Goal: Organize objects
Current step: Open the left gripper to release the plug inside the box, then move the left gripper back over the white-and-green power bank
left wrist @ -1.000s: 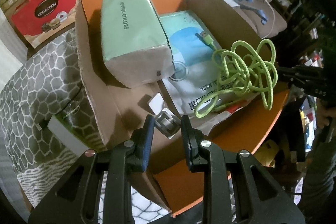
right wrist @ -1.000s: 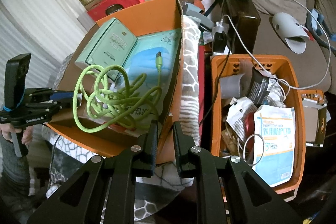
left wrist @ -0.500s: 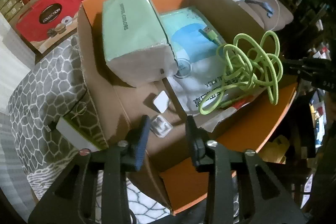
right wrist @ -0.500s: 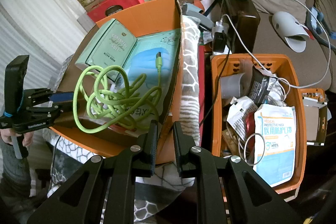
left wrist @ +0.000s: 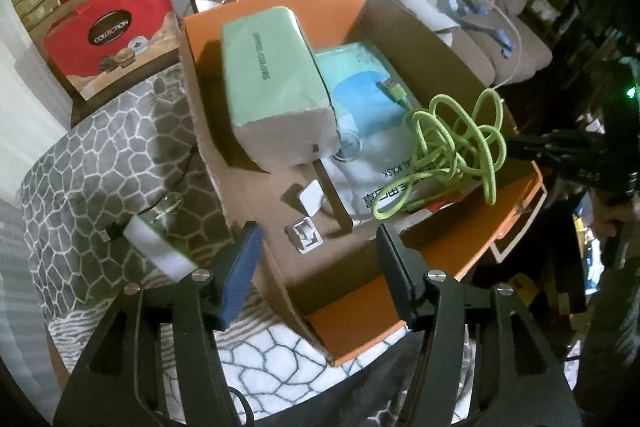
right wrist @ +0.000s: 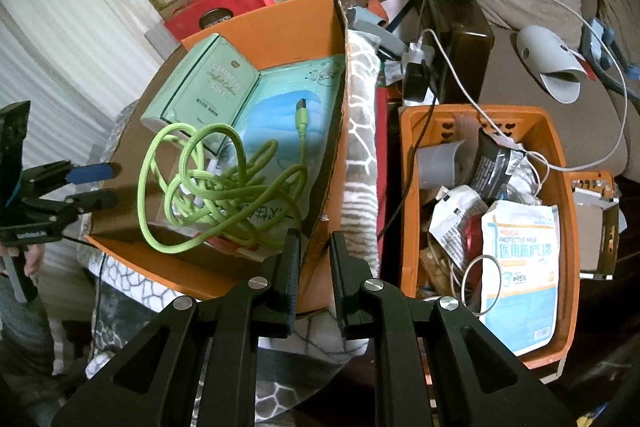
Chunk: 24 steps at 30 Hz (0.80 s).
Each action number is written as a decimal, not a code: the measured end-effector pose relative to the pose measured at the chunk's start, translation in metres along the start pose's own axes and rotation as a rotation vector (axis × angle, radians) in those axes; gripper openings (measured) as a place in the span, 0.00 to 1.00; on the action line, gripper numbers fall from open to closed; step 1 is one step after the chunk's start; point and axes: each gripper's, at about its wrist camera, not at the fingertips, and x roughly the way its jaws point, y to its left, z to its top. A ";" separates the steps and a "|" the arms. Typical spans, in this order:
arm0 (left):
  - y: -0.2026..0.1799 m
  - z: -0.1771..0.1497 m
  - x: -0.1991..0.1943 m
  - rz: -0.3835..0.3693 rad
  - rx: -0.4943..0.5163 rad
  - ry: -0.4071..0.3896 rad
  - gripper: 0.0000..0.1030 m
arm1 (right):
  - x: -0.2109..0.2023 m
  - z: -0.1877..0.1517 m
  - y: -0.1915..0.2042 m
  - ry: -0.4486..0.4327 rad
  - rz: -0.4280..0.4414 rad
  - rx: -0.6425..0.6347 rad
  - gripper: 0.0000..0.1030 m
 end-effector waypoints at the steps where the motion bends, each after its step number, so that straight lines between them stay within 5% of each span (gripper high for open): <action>1: 0.002 -0.001 -0.003 -0.007 -0.003 -0.004 0.54 | 0.000 0.000 0.001 -0.001 -0.001 0.000 0.13; 10: 0.023 -0.009 -0.022 -0.004 -0.050 -0.042 0.66 | 0.000 -0.001 0.001 -0.005 -0.009 -0.005 0.13; 24: 0.098 -0.028 -0.024 0.056 -0.214 -0.045 0.67 | -0.001 0.000 0.001 -0.005 -0.023 -0.012 0.13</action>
